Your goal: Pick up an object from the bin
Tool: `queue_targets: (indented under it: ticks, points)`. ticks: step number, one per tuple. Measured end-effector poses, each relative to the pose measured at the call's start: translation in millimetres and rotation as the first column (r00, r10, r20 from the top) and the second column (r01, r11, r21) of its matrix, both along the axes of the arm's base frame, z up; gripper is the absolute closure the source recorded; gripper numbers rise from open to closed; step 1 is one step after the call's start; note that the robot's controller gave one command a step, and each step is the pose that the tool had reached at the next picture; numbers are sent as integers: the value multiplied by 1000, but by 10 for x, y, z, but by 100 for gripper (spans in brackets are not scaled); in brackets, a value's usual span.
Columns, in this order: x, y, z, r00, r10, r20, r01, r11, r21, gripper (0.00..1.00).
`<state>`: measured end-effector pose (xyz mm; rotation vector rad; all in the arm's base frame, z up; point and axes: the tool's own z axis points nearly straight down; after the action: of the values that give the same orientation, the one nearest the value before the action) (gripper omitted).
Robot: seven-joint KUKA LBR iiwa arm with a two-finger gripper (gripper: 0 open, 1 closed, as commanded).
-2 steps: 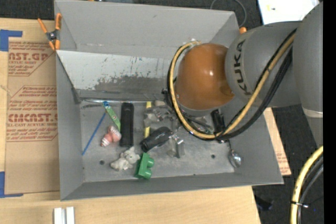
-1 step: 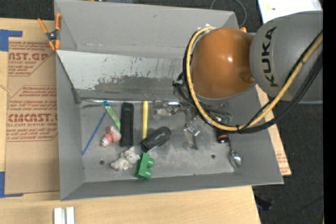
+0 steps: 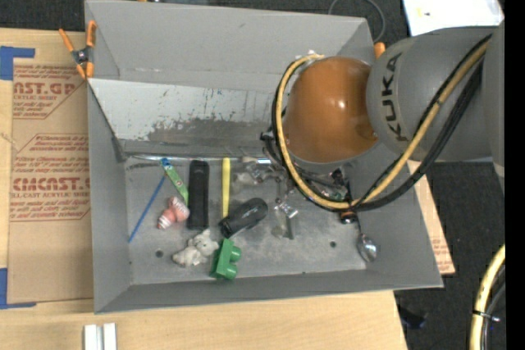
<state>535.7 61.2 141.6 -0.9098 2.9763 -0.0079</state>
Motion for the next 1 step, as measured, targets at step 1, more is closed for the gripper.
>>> queue_targets:
  ticks: [1]
  points:
    - [260,567,-501,997,82,14,-82,997,0,100]
